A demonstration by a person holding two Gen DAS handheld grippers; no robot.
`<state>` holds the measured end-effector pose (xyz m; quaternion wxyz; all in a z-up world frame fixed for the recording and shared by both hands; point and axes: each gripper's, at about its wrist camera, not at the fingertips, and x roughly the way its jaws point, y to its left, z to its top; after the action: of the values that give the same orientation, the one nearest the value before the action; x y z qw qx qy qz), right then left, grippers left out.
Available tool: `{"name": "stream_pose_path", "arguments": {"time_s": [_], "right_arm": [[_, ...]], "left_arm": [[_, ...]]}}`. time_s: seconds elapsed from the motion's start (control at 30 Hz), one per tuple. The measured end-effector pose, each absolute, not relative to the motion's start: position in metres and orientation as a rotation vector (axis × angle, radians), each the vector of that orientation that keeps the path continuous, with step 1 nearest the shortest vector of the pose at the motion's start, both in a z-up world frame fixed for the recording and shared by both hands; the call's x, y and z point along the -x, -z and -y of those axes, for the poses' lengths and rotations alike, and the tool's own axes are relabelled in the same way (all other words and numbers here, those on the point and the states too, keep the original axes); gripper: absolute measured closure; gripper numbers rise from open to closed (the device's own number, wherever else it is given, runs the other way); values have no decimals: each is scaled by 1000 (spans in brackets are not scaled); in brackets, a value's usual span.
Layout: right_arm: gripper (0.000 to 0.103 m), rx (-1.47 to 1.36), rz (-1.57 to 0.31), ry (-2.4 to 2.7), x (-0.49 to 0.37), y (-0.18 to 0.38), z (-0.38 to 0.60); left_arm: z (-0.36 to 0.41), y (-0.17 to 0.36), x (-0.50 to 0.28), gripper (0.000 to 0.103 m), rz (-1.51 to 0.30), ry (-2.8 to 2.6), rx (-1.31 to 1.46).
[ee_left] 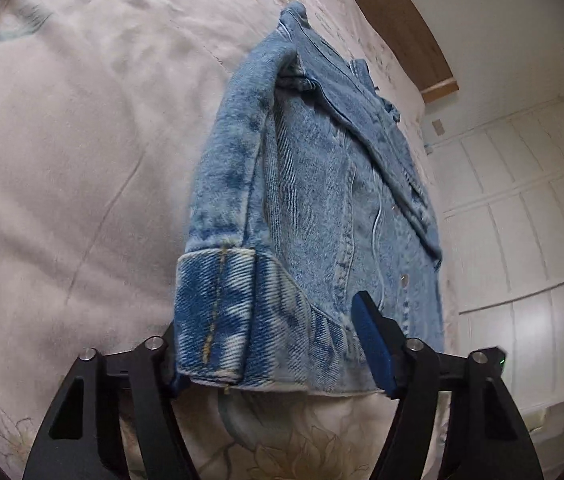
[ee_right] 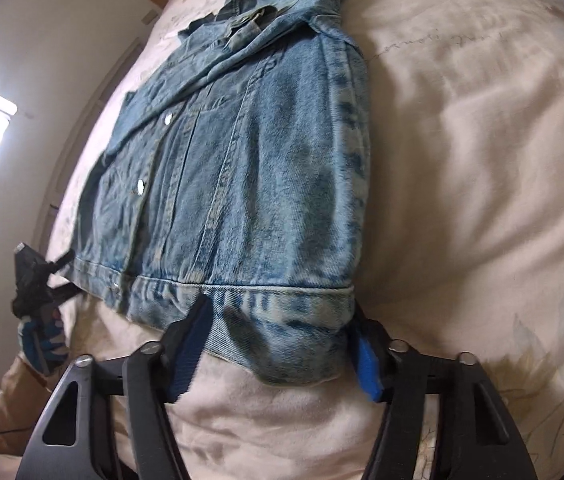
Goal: Fold large clothes
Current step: 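Grasp the jacket hem with both tools side by side, then lift the hem with both tools and fold it toward the collar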
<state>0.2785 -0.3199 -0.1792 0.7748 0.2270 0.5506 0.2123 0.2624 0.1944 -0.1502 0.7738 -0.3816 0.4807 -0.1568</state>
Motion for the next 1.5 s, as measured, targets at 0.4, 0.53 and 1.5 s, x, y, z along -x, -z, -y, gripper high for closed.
{"name": "stream_pose_path", "arguments": {"time_s": [0.4,0.53,1.5], "right_arm": [[68,-545,-1188,-470,-282,185,319],[87,-531,-1152,-477,-281,175,319],[91,-519,-665,-507,-428,-12,336]], "left_arm": [[-204,149,-259,83,-1034,259,843],[-202,140,-257,86,-999,255,840],[-194,-24,-432,95,-588,447,873]]}}
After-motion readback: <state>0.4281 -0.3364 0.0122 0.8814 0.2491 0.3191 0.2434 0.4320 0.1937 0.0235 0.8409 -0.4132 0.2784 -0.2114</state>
